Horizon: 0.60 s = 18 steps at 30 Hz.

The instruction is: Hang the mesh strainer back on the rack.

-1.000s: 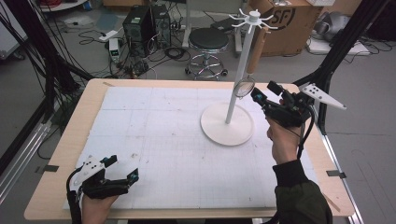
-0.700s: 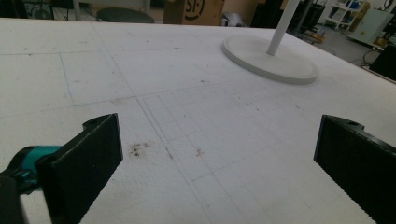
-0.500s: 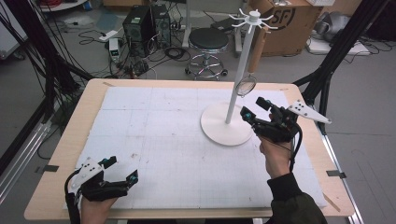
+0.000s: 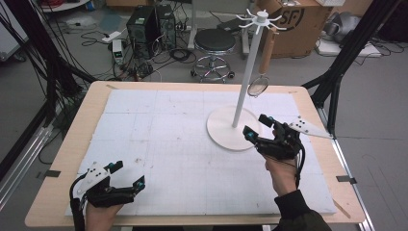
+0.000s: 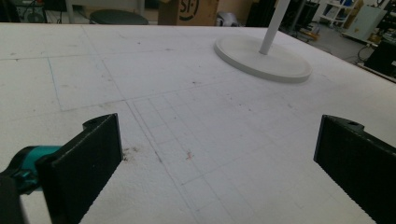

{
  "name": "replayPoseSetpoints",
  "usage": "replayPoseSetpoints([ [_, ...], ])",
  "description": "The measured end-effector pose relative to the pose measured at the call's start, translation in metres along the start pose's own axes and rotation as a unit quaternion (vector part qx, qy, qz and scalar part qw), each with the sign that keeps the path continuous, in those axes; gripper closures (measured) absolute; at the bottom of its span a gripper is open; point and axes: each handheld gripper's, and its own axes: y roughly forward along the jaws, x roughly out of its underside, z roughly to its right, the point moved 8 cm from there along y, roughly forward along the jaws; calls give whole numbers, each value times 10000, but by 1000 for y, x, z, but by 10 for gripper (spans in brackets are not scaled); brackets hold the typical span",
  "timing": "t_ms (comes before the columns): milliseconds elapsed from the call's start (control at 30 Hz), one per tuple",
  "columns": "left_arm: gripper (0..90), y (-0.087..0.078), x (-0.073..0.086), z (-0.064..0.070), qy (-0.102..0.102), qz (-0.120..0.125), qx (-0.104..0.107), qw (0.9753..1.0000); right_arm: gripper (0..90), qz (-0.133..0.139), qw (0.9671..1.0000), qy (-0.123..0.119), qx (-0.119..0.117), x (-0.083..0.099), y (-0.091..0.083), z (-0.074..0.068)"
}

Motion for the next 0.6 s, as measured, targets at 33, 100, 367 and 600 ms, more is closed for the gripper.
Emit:
replayPoseSetpoints([
  [33,17,0,0,0,-10,18,7,10000,150,-37,10000,2,-13,3,-1,0],
  [100,17,-1,-1,0,-14,31,16,10000,150,-109,9999,-39,2,10,-2,0],
  [367,17,1,-2,4,29,81,130,9999,150,-446,9990,-34,52,51,-8,4],
  [600,17,1,-2,8,-9,147,219,9997,151,-603,9980,-87,173,76,-19,4],
])
